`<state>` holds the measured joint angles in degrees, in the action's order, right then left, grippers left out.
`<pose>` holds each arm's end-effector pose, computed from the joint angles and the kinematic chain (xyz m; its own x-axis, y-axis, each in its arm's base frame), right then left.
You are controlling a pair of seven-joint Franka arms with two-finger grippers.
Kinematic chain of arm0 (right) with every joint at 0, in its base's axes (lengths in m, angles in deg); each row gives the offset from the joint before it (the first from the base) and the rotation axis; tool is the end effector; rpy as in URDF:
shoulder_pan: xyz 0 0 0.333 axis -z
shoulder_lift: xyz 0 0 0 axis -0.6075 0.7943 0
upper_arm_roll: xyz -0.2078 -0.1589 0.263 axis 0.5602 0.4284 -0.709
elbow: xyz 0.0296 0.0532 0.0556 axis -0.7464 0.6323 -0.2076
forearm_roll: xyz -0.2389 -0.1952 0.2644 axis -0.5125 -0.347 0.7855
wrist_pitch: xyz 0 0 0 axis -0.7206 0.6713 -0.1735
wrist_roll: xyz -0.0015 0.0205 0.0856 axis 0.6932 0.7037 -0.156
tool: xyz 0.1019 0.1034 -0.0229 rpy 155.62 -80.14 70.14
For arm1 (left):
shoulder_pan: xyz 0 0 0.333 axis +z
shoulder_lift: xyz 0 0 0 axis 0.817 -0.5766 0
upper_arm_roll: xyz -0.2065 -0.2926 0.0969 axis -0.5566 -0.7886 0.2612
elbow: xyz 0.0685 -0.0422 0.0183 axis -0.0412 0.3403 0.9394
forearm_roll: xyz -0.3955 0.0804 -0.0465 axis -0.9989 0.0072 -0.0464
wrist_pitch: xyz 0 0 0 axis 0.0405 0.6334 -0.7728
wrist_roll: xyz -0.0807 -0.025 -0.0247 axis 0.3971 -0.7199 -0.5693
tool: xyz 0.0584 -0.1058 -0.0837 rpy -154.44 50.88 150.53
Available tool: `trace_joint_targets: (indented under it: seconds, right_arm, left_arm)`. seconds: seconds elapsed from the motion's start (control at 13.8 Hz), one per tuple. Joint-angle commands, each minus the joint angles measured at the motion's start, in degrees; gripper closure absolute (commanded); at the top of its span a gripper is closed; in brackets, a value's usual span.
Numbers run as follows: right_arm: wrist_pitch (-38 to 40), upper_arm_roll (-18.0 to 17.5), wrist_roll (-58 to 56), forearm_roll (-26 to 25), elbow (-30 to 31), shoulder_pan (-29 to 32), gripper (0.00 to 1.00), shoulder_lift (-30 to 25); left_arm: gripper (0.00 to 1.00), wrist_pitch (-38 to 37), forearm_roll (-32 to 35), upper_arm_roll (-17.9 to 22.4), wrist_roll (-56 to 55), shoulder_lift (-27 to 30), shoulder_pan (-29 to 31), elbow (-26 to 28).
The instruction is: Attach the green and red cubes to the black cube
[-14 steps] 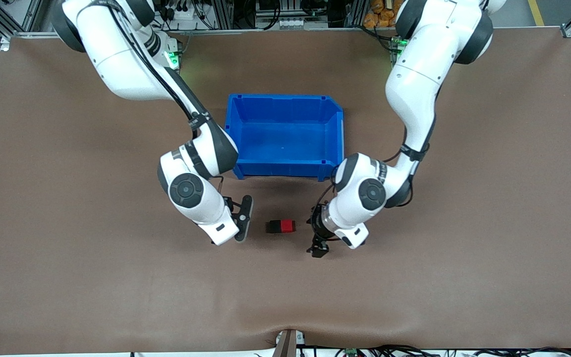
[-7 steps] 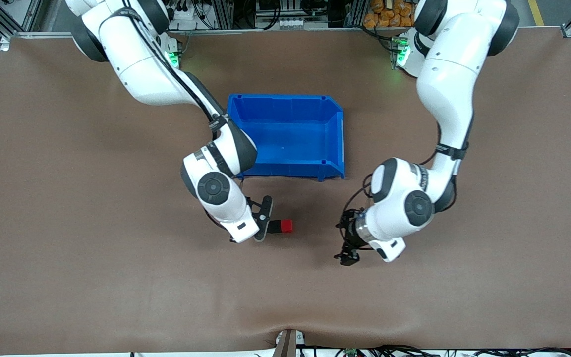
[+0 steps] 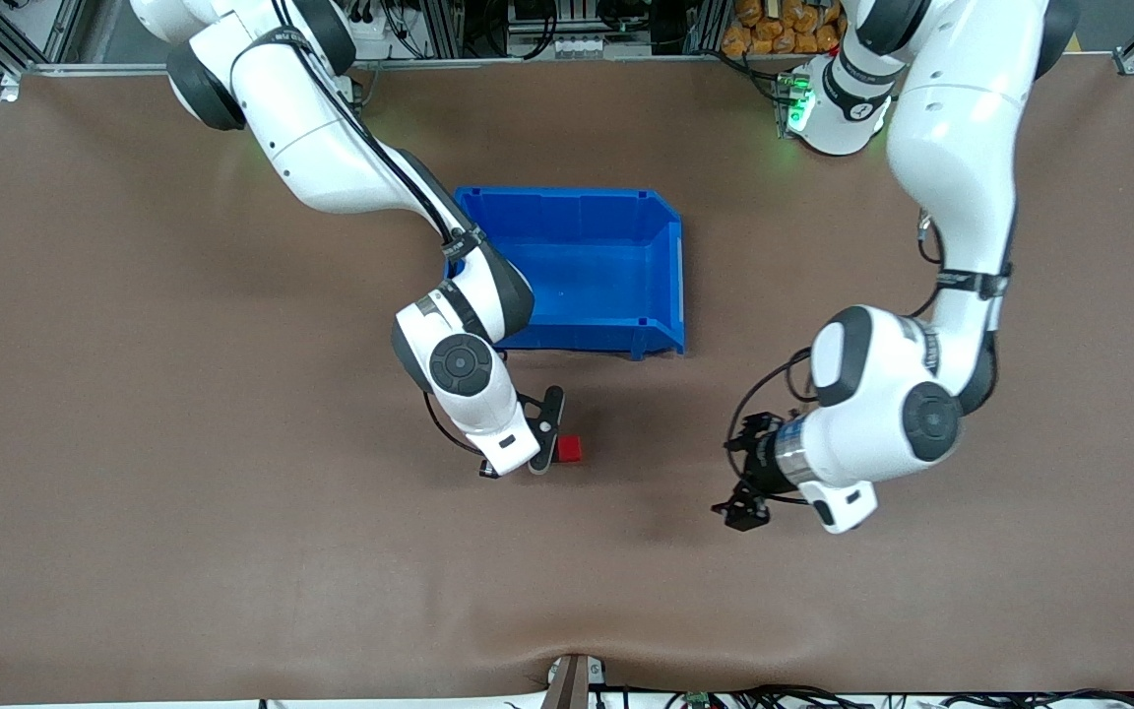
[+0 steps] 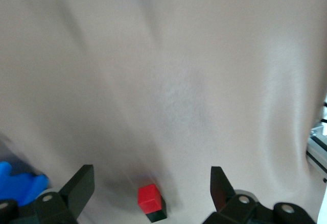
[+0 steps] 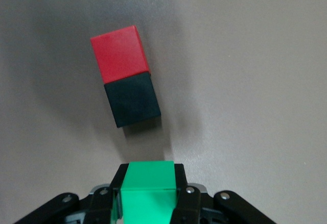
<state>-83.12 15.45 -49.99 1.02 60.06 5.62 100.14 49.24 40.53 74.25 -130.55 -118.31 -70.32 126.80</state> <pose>0.6993 0.4505 0.1942 0.2066 0.9771 0.0509 0.9758 -0.2096 0.0628 0.7690 -0.2702 0.3331 0.3324 0.8910 -0.3092 0.9431 -0.3150 0.1064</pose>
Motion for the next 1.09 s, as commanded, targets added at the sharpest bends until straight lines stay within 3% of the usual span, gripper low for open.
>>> trace_joint_targets:
  seconds: [0.0,0.44,0.8,1.02]
  right_arm:
    - [-1.1,0.7,1.4,-1.1,-2.5,-0.9,1.00,2.0]
    - [-3.4,0.6,1.9,-1.1,-2.6,-1.6,1.00,3.2]
    - [-4.2,0.6,3.2,-1.0,-2.6,-2.1,1.00,3.7]
    - [-5.5,0.6,3.2,-1.0,-2.7,-2.1,1.00,4.0]
  left_arm:
    - [0.00,-5.6,3.5,-0.2,6.9,5.2,3.2,1.3]
    - [0.00,-11.2,12.9,-0.1,12.3,15.2,4.1,1.3]
    - [0.00,-19.4,16.1,-0.1,21.5,23.6,7.0,1.3]
    - [0.00,-23.2,16.3,-0.1,27.3,25.6,8.9,1.3]
